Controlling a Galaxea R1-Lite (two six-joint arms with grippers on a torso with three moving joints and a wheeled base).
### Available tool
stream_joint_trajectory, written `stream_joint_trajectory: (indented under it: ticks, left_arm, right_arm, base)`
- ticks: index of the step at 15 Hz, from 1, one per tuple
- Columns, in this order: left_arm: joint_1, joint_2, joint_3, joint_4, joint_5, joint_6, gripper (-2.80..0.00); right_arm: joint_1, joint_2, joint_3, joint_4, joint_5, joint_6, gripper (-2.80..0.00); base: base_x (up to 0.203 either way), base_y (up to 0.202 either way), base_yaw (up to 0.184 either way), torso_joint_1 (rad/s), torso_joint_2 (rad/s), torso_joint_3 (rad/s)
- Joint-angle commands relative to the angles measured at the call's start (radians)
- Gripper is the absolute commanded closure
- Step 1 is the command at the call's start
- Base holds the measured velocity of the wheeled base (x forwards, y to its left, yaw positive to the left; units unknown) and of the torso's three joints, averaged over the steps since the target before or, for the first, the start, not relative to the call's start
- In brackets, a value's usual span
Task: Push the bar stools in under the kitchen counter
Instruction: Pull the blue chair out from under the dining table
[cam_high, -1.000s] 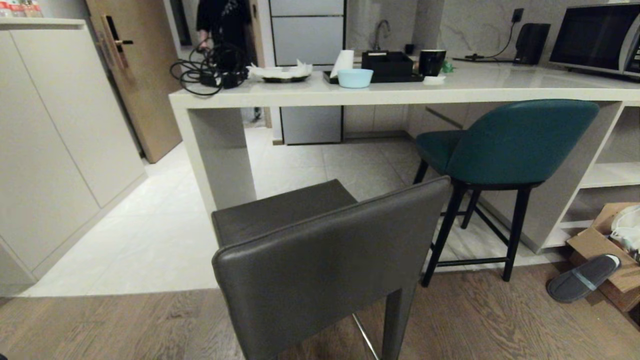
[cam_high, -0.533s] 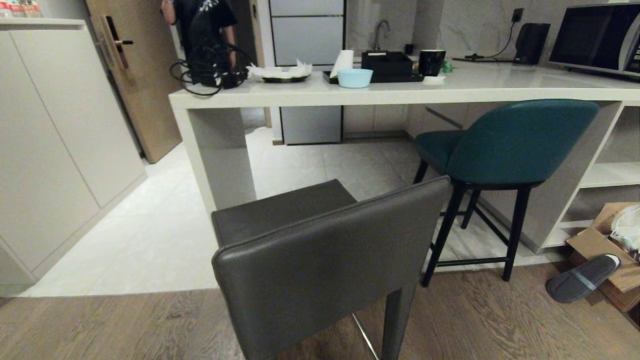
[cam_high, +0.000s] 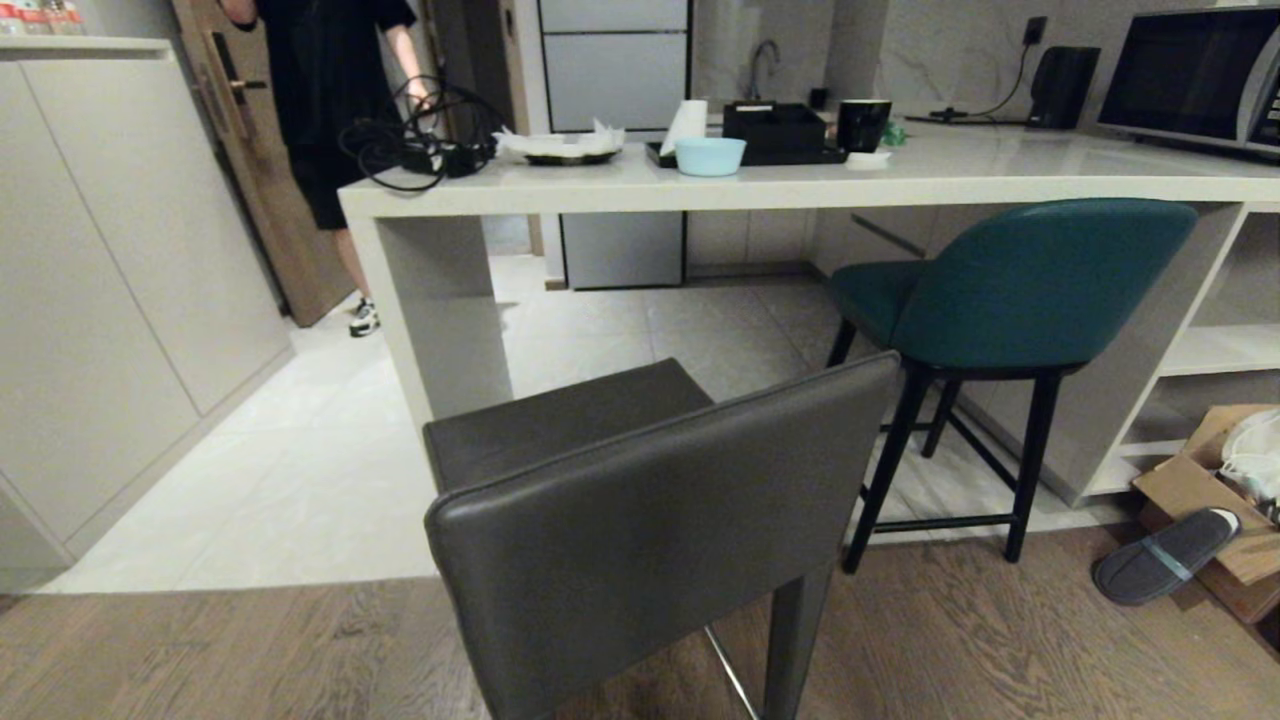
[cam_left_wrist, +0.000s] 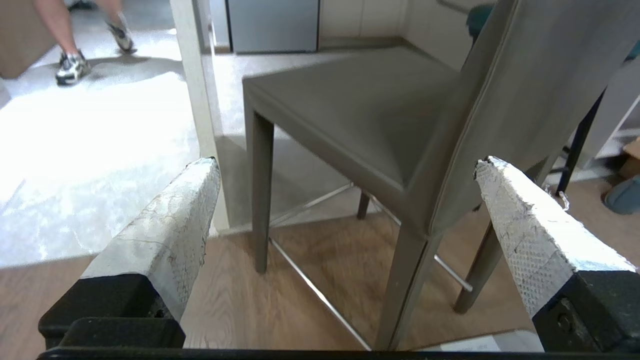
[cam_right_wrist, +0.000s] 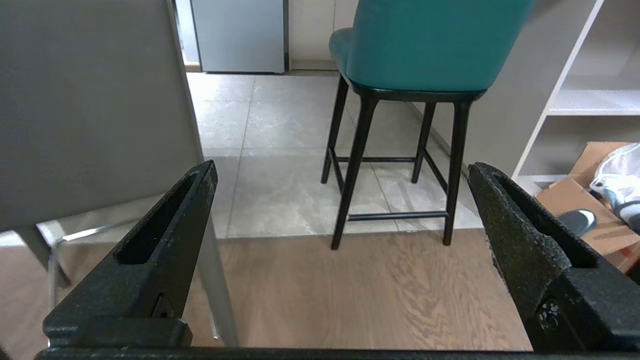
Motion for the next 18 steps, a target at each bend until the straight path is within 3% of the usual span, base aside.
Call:
stream_joint_trajectory:
  ticks: [1, 3, 4, 6, 8, 9, 18]
  left_arm:
    - [0.0, -0.008, 0.036, -0.002, 0.005, 0.012, -2.8]
    - [0.0, -0.008, 0.058, 0.005, 0.093, 0.062, -2.8]
    - [0.0, -0.008, 0.06, 0.009, 0.106, 0.058, -2.8]
    - [0.0, -0.008, 0.06, 0.009, 0.136, 0.05, -2.8]
    - [0.0, -0.008, 0.072, 0.016, 0.234, 0.081, -2.8]
    - [0.0, -0.008, 0.086, 0.012, 0.244, 0.114, -2.8]
    - [0.0, -0.009, 0.088, 0.013, 0.244, 0.107, -2.8]
  right_arm:
    - [0.001, -0.038, 0.09, -0.062, 0.0, -0.015, -2.8]
    - [0.001, -0.038, 0.198, -0.181, -0.004, -0.037, -2.8]
    - [0.001, -0.038, 0.205, -0.185, -0.003, -0.024, -2.8]
    - [0.002, -0.038, 0.202, -0.113, 0.003, -0.012, -2.8]
    - [0.002, -0.038, 0.202, -0.063, 0.008, 0.0, -2.8]
    - [0.002, -0.038, 0.202, -0.04, 0.018, -0.001, -2.8]
    - [0.004, -0.036, 0.202, -0.034, 0.026, 0.016, -2.8]
  base:
    - [0.0, 0.0, 0.0, 0.0, 0.0, 0.0]
    - [0.0, 0.0, 0.0, 0.0, 0.0, 0.0]
    - [0.0, 0.0, 0.0, 0.0, 0.0, 0.0]
    - [0.0, 0.0, 0.0, 0.0, 0.0, 0.0]
    - [0.0, 0.0, 0.0, 0.0, 0.0, 0.0]
    - [0.0, 0.0, 0.0, 0.0, 0.0, 0.0]
    - [0.0, 0.0, 0.0, 0.0, 0.0, 0.0]
